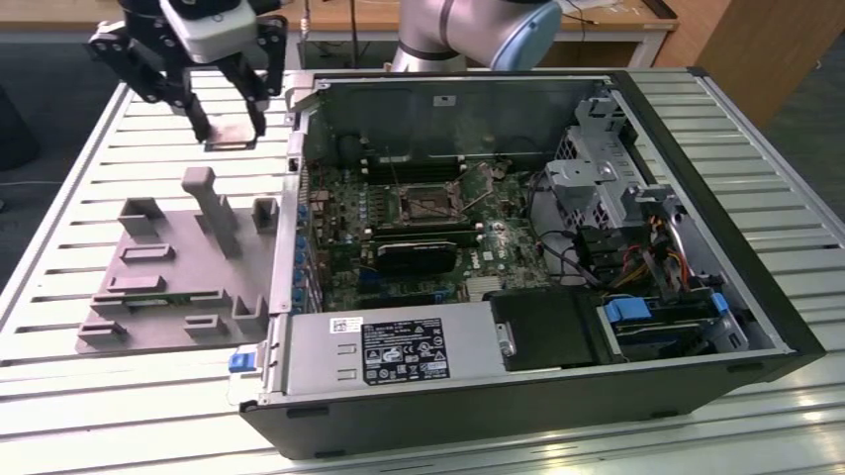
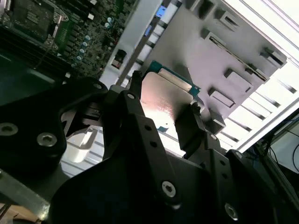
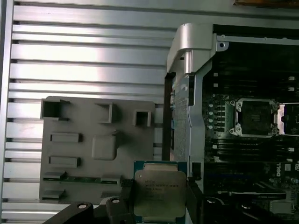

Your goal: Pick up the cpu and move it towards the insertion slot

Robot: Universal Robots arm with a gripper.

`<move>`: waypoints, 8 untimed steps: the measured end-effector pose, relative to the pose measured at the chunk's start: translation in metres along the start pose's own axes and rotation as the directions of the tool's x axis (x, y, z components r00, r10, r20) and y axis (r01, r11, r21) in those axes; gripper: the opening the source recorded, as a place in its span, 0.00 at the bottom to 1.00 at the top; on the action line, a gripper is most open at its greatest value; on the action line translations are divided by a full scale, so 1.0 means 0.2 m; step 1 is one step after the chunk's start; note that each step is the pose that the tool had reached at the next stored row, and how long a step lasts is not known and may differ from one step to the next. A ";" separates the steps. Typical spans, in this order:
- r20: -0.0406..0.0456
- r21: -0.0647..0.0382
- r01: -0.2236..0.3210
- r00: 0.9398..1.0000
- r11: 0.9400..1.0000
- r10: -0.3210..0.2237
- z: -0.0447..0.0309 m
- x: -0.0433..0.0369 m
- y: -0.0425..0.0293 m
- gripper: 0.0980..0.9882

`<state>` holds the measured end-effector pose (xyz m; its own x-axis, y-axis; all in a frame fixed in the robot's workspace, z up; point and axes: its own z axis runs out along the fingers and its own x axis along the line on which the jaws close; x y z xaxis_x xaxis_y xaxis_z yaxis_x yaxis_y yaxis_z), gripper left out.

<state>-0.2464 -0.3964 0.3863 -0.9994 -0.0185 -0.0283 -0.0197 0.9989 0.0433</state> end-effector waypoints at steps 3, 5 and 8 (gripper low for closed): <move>-0.001 0.000 0.000 1.000 1.000 0.000 0.002 -0.069 -0.001 0.49; -0.001 0.000 0.000 1.000 1.000 0.000 0.003 -0.114 -0.002 0.49; -0.001 0.000 0.000 1.000 1.000 0.000 0.005 -0.183 -0.004 0.49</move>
<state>-0.2098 -0.3964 0.3863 -0.9995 -0.0184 -0.0269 -0.0196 0.9989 0.0433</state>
